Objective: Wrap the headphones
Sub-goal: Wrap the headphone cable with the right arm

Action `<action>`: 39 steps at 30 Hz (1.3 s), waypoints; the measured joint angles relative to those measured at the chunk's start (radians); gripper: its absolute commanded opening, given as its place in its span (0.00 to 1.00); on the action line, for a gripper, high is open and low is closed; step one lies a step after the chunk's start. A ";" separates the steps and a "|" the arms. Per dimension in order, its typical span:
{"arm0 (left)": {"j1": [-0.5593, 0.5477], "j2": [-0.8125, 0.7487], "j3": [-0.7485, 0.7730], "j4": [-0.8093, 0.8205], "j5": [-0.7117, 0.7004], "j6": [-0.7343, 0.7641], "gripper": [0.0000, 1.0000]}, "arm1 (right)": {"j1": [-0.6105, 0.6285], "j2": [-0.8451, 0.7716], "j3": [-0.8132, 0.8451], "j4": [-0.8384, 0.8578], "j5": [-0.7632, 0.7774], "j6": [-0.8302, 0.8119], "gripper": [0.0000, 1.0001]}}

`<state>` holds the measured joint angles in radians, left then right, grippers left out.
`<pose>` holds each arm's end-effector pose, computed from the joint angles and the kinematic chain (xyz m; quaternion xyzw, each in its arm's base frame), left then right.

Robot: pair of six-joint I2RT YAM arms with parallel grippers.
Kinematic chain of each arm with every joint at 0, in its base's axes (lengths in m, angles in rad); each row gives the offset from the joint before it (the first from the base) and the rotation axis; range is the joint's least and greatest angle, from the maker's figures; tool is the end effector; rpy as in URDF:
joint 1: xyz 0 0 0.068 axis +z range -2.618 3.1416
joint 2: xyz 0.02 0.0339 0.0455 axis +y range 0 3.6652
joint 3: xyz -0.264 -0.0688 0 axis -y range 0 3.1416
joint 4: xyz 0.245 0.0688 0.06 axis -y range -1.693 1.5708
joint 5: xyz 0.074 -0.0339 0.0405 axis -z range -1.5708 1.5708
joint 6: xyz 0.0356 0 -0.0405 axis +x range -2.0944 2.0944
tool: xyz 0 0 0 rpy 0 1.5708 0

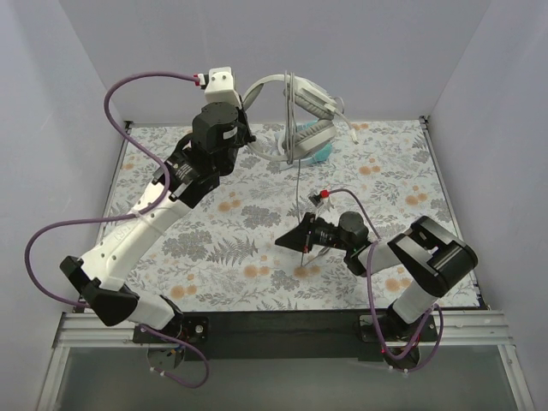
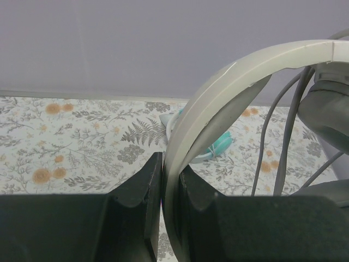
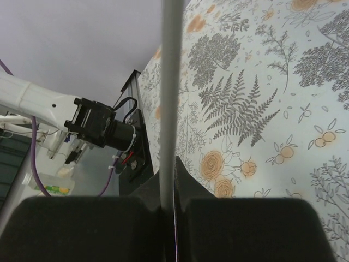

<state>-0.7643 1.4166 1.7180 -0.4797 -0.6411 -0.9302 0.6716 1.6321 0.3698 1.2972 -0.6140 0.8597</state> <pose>0.2288 -0.1898 0.4862 -0.2617 0.7089 -0.2961 0.5842 0.1992 0.1845 0.1654 -0.1542 0.6797 0.6265 0.3489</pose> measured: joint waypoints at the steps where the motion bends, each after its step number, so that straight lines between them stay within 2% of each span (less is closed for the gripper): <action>1: 0.012 0.003 -0.011 0.006 0.001 -0.008 0.00 | 0.015 -0.005 -0.006 0.001 0.011 0.000 0.04; 9: 0.107 0.050 -0.106 0.024 0.024 -0.070 0.00 | 0.105 -0.041 -0.040 -0.005 0.050 -0.024 0.01; 15: 0.163 0.093 -0.189 0.055 0.039 -0.096 0.00 | 0.185 -0.165 -0.037 -0.056 0.108 -0.118 0.01; 21: 0.180 0.133 -0.263 0.074 0.031 -0.109 0.00 | 0.254 -0.277 0.049 -0.350 0.209 -0.258 0.01; 29: 0.180 0.213 -0.294 0.076 0.030 -0.135 0.00 | 0.308 -0.326 0.192 -0.761 0.314 -0.413 0.01; 39: 0.179 0.232 -0.346 0.062 0.017 -0.143 0.00 | 0.324 -0.454 0.434 -1.272 0.531 -0.581 0.01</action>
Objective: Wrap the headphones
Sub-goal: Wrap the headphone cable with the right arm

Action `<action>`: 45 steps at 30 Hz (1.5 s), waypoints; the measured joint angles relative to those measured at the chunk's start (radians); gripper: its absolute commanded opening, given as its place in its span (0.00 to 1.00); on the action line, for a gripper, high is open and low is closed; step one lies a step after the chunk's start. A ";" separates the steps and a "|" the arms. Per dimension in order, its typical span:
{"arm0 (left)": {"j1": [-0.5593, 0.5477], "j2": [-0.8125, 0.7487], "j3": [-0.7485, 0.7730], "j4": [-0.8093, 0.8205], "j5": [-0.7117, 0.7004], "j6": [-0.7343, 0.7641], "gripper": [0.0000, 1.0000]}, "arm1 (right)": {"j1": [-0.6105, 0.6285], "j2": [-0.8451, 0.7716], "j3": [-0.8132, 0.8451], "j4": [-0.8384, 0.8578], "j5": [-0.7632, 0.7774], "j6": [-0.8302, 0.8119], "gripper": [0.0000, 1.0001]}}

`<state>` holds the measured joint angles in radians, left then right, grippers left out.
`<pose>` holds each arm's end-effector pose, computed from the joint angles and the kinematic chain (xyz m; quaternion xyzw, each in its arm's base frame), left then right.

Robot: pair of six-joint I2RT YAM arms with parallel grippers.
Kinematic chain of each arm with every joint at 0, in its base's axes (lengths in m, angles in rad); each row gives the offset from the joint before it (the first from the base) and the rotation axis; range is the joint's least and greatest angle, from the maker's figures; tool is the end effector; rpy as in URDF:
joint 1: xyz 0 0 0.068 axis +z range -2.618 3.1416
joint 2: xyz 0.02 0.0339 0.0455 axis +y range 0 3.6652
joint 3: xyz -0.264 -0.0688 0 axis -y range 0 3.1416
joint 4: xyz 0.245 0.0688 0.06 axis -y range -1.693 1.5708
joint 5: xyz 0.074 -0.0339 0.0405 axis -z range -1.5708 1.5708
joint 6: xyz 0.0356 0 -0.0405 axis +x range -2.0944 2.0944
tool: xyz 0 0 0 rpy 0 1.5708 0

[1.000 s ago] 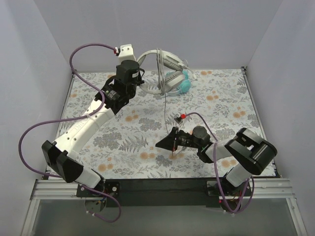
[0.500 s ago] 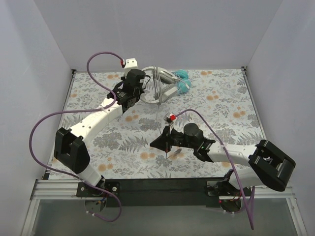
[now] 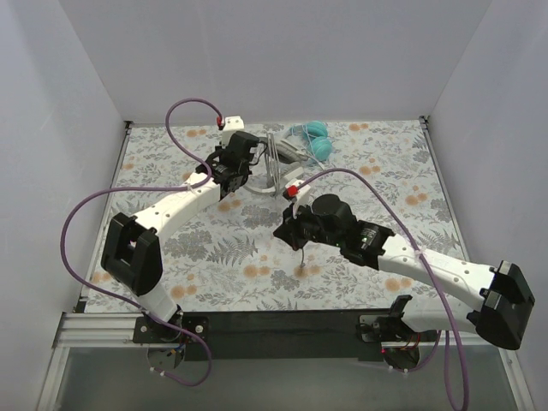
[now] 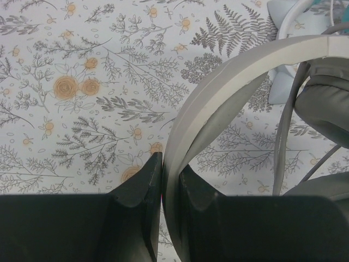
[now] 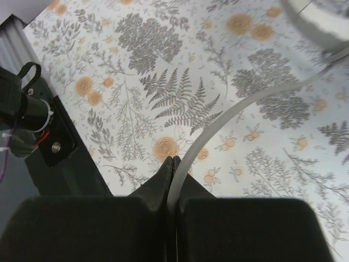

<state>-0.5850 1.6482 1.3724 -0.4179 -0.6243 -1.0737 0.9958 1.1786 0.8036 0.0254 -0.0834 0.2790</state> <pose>0.3213 -0.1878 0.3019 -0.3350 0.8045 -0.1102 0.4780 0.1454 0.2298 0.2861 -0.3095 0.7582 0.3684 0.4400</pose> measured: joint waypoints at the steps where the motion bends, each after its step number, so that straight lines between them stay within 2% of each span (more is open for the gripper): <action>1: -0.002 0.000 -0.006 -0.003 -0.004 0.000 0.00 | 0.000 -0.009 0.025 -0.035 0.025 -0.012 0.01; 13: -0.075 0.000 -0.062 -0.035 -0.055 0.002 0.00 | 0.000 -0.002 0.239 -0.345 0.251 -0.136 0.01; 22: -0.129 -0.011 -0.076 -0.052 -0.054 -0.009 0.00 | -0.026 0.048 0.419 -0.459 0.354 -0.232 0.01; 31: -0.178 -0.072 -0.098 -0.051 -0.056 -0.021 0.00 | -0.179 0.081 0.517 -0.499 0.298 -0.290 0.01; 45: -0.236 -0.105 -0.098 -0.040 -0.088 0.011 0.00 | -0.319 0.219 0.650 -0.507 0.161 -0.343 0.04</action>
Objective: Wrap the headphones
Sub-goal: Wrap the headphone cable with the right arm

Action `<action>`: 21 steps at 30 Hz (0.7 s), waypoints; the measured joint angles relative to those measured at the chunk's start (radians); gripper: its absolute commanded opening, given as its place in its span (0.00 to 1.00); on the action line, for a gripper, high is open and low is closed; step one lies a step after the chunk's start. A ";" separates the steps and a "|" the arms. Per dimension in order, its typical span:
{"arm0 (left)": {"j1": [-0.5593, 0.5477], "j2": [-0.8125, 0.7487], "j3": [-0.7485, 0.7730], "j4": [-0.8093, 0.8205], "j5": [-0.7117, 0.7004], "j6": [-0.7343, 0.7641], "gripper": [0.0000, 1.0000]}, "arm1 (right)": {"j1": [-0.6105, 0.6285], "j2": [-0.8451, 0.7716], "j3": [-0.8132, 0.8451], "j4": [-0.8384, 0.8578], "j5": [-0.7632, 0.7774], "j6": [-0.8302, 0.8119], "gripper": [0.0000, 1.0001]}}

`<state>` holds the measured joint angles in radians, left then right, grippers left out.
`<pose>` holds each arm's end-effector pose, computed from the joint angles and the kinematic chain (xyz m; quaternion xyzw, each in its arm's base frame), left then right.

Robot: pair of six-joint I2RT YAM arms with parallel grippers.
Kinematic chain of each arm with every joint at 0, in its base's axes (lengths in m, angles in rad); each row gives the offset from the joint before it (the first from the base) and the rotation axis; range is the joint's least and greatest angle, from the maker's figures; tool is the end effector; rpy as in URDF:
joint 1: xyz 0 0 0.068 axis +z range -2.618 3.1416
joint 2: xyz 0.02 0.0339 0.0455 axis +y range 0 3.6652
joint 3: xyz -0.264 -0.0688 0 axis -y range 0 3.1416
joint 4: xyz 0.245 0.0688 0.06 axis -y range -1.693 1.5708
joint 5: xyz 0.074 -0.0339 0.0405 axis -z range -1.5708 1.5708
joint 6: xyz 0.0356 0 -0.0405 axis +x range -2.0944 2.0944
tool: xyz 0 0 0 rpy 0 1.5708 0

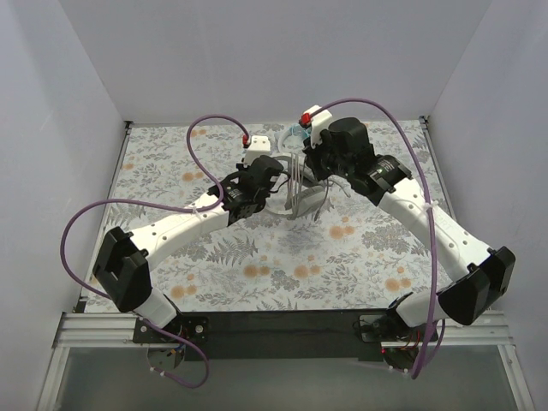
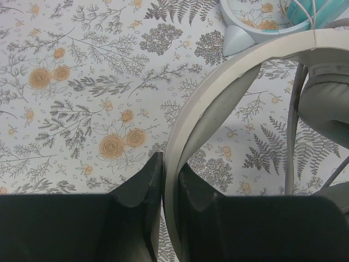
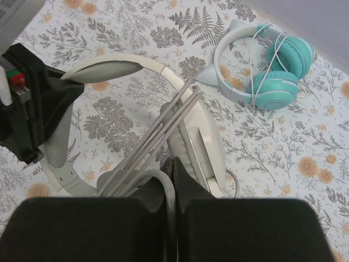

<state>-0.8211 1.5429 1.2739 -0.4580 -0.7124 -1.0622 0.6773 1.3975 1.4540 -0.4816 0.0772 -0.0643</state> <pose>0.2488 -0.2331 0.3030 -0.2446 0.8317 -0.1231 0.4831 0.2475 0.1955 0.4021 -0.2848 0.7902 0.1325 0.5262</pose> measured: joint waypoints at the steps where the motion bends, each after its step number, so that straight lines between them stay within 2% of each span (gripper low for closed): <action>1: -0.002 0.000 0.000 0.002 -0.005 0.001 0.00 | -0.011 0.007 0.006 -0.001 -0.009 -0.001 0.04; 10: -0.007 -0.014 -0.008 0.018 -0.029 0.010 0.00 | -0.075 0.075 0.117 -0.048 -0.095 -0.017 0.11; 21: -0.015 -0.017 -0.031 0.017 -0.048 0.037 0.00 | -0.119 0.195 0.248 -0.108 -0.179 -0.033 0.11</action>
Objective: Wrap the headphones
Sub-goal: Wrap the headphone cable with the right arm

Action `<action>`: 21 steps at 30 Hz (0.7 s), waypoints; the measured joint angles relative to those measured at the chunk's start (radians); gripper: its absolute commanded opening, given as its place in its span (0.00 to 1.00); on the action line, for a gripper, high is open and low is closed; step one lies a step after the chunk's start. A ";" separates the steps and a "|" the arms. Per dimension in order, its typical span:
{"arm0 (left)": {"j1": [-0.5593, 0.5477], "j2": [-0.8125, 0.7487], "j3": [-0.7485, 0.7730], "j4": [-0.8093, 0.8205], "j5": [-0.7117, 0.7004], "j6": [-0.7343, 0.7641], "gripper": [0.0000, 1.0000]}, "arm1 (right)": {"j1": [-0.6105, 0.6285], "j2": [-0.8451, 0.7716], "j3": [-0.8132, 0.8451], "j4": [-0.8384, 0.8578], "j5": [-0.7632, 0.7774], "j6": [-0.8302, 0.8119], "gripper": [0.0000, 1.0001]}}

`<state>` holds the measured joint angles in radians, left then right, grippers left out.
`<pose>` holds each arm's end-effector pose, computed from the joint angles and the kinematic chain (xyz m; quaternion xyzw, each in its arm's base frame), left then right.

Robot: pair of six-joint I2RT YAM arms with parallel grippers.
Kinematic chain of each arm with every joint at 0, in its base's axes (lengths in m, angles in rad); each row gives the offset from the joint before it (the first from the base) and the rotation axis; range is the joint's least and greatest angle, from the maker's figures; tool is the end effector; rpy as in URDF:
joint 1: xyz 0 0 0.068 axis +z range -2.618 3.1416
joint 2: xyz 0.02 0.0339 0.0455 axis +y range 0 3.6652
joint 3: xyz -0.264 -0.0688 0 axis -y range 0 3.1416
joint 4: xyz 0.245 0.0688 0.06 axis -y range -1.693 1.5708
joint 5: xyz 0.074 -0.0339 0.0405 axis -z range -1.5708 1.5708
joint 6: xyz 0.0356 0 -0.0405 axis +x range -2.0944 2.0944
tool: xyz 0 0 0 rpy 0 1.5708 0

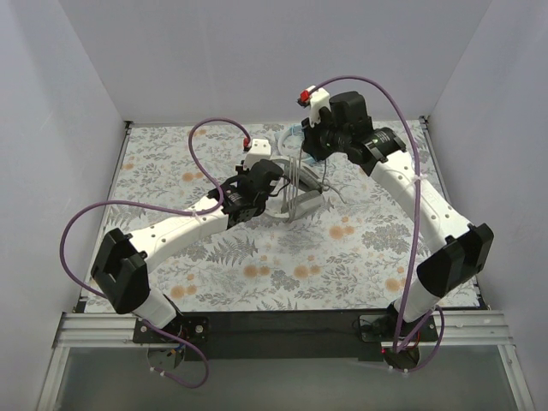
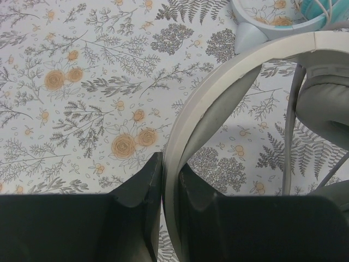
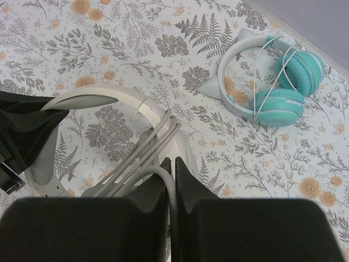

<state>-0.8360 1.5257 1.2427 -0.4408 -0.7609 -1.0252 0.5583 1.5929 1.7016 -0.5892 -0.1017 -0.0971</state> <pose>0.2427 -0.2320 0.3004 -0.2319 0.8283 -0.1038 0.4994 0.3033 0.1937 0.4131 -0.2998 0.8000 0.1607 0.4942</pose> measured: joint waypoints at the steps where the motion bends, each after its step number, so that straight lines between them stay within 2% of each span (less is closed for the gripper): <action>1: 0.000 0.000 -0.003 0.001 -0.002 0.002 0.00 | -0.003 0.008 0.010 -0.003 -0.006 -0.003 0.11; 10: -0.005 0.000 -0.013 0.002 -0.007 0.015 0.00 | -0.050 0.096 0.145 -0.066 -0.065 -0.016 0.11; 15: -0.013 -0.007 -0.024 -0.006 0.005 0.027 0.00 | -0.076 0.119 0.160 -0.067 -0.088 -0.027 0.10; 21: -0.017 -0.057 -0.040 -0.007 0.084 0.033 0.00 | -0.121 0.145 0.160 -0.067 -0.134 -0.043 0.08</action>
<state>-0.8532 1.4689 1.2030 -0.4480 -0.6769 -0.9924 0.4370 1.7374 1.8614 -0.6559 -0.2359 -0.1398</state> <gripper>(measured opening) 0.120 0.092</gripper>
